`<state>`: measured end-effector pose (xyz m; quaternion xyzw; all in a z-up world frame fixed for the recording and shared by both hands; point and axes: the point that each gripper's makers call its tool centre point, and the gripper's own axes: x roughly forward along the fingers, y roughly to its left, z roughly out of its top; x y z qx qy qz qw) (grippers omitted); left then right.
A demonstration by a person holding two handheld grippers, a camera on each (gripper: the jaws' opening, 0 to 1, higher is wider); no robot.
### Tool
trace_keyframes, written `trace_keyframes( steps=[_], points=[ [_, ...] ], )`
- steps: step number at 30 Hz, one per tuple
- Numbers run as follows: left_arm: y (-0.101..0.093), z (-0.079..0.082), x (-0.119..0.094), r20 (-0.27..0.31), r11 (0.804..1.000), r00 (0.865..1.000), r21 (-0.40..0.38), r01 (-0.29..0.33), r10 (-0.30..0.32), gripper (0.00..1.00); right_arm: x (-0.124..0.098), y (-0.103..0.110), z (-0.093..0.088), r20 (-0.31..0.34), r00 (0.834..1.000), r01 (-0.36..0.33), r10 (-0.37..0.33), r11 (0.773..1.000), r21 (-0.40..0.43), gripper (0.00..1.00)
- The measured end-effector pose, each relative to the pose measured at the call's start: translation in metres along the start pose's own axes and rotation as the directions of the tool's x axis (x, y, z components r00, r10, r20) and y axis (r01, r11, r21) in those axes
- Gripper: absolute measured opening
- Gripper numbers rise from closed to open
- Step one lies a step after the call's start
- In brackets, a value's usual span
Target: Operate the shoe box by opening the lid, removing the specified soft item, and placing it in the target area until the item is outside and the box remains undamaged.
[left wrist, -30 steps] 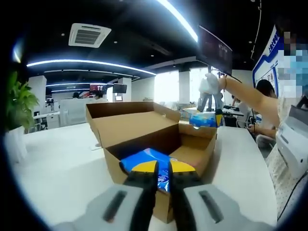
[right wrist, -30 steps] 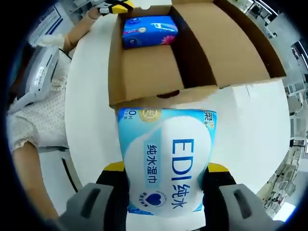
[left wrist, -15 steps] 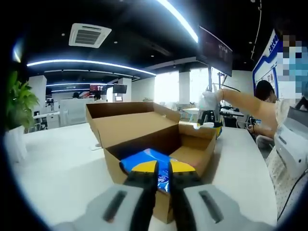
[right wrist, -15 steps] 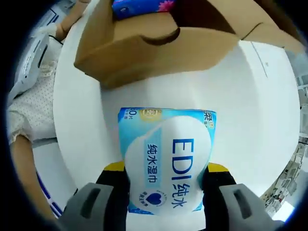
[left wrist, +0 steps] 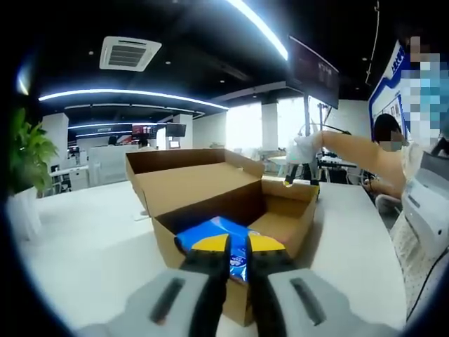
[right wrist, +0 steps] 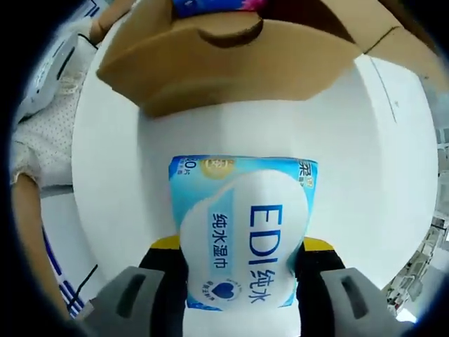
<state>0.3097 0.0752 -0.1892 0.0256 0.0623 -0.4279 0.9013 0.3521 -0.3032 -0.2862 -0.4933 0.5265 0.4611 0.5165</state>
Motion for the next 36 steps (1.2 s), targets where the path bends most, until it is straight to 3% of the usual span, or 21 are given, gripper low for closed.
trace_keyframes(
  steps=[17, 36],
  points=[
    [0.000, 0.000, 0.000, -0.002, 1.000, 1.000, 0.002, -0.005, 0.005, 0.09, 0.003, -0.029, 0.002, 0.012, 1.000, 0.002, -0.002, 1.000, -0.006, 0.63],
    [0.001, 0.000, 0.001, -0.001, 1.000, 1.000, 0.001, -0.003, 0.003, 0.09, 0.005, -0.046, 0.003, -0.014, 1.000, 0.003, -0.004, 0.999, -0.036, 0.65]
  ],
)
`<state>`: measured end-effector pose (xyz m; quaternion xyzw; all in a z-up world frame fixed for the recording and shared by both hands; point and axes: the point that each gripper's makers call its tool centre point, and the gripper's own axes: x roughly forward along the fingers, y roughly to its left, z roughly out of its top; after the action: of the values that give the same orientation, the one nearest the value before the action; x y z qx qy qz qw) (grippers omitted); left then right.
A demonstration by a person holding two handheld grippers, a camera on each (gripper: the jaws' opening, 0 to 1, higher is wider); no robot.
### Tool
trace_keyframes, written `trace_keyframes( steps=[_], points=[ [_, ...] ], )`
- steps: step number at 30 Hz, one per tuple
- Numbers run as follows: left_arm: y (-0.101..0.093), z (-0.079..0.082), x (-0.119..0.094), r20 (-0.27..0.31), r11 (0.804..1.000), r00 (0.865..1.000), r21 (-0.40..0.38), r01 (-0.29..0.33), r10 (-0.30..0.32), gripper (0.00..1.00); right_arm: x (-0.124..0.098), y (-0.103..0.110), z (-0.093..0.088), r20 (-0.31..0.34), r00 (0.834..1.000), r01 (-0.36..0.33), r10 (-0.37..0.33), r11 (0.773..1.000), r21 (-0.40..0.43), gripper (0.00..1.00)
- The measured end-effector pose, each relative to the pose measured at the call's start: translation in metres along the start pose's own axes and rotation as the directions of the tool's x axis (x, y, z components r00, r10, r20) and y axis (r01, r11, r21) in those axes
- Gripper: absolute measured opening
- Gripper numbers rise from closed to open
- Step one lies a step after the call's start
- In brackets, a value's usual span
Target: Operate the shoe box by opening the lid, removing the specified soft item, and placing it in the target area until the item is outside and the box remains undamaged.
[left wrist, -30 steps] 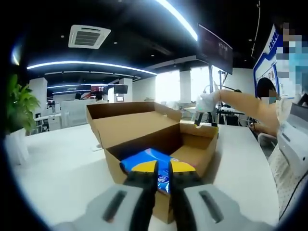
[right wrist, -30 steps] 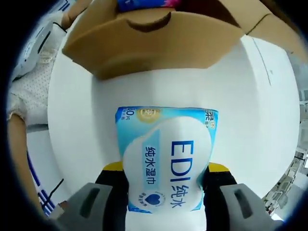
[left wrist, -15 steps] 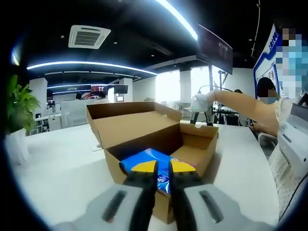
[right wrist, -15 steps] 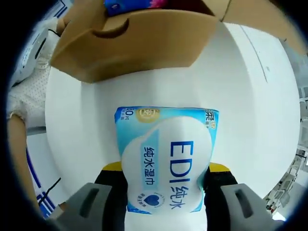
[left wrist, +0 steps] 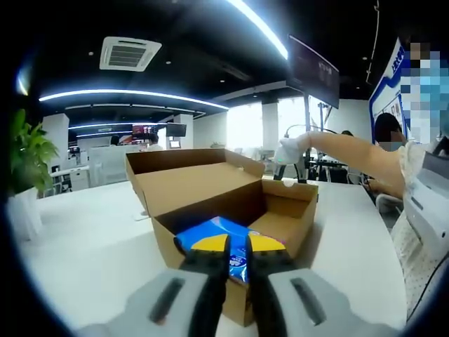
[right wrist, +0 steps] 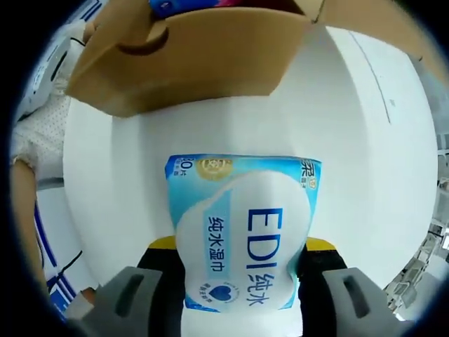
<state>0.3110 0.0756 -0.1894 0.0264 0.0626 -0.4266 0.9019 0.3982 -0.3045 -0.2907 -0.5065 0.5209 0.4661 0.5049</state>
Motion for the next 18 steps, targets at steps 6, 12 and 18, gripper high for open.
trace_keyframes(
  steps=[6, 12, 18],
  points=[
    [-0.001, 0.000, 0.000, 0.000, 1.000, 1.000, 0.000, 0.001, -0.001, 0.09, 0.000, -0.004, 0.000, -0.011, 1.000, 0.000, -0.001, 1.000, -0.020, 0.65],
    [-0.001, 0.000, 0.000, 0.000, 1.000, 1.000, 0.000, 0.002, -0.002, 0.09, 0.001, -0.008, -0.001, -0.013, 1.000, 0.006, -0.007, 1.000, -0.025, 0.66],
    [-0.001, 0.001, 0.000, 0.001, 1.000, 1.000, 0.000, 0.003, -0.003, 0.09, 0.001, -0.011, -0.001, -0.019, 1.000, 0.014, -0.014, 0.999, -0.034, 0.66]
  ],
)
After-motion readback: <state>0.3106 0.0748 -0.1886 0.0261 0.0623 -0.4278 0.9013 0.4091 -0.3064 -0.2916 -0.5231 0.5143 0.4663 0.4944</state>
